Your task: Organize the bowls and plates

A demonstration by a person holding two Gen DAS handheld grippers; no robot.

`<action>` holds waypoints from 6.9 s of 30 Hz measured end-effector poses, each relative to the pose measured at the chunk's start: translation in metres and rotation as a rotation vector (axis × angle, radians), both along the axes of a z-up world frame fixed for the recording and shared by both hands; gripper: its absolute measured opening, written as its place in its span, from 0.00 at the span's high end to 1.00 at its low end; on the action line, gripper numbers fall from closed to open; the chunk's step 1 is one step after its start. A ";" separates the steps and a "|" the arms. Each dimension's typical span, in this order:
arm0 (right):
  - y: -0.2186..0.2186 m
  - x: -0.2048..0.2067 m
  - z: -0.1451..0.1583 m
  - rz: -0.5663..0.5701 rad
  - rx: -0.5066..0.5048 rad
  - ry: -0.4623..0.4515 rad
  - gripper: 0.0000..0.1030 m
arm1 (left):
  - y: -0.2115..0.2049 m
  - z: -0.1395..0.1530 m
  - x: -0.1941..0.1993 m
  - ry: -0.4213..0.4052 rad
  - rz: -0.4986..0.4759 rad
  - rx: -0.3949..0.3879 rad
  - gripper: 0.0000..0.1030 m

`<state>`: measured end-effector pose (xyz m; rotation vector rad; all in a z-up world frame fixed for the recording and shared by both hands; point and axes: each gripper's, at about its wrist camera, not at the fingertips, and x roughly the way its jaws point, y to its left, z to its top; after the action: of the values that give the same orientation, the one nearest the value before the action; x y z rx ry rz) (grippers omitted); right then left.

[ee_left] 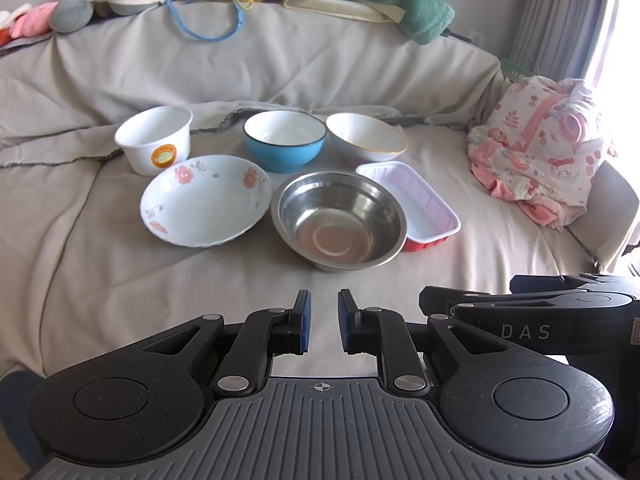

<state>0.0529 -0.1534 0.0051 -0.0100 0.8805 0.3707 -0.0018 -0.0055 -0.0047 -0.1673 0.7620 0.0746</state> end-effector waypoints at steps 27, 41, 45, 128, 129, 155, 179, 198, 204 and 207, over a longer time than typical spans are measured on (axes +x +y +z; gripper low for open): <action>0.003 0.000 -0.001 0.004 -0.005 0.013 0.00 | 0.001 0.000 0.000 0.001 -0.004 -0.005 0.82; 0.001 0.005 0.000 0.017 0.015 -0.012 0.00 | -0.003 -0.006 0.009 0.030 0.000 -0.013 0.82; -0.002 0.019 0.005 0.036 0.008 -0.123 0.00 | -0.004 -0.015 0.029 0.047 -0.015 -0.034 0.82; -0.132 0.202 -0.055 -0.253 0.294 -0.197 0.00 | 0.007 -0.030 0.243 -0.017 -0.126 -0.207 0.78; -0.118 0.199 -0.055 -0.188 0.306 -0.175 0.00 | 0.019 -0.031 0.230 -0.010 -0.075 -0.174 0.78; -0.002 0.191 -0.126 0.024 0.143 0.193 0.00 | 0.086 -0.111 0.173 0.130 0.058 -0.336 0.80; 0.058 0.137 -0.059 0.184 -0.004 -0.057 0.49 | 0.121 -0.078 0.104 0.052 0.021 -0.414 0.74; 0.209 0.188 -0.088 0.299 -0.069 -0.041 0.49 | 0.230 -0.099 0.141 -0.026 0.279 -0.287 0.80; 0.211 0.183 -0.085 0.296 -0.116 -0.170 0.44 | 0.246 -0.106 0.135 -0.074 0.353 -0.263 0.70; 0.209 0.183 -0.083 0.245 -0.156 -0.247 0.30 | 0.253 -0.115 0.137 -0.057 0.347 -0.315 0.63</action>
<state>0.2362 0.0557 -0.0780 -0.3046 0.6624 0.5164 0.1355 0.2479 -0.1196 -0.5986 0.6786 0.2787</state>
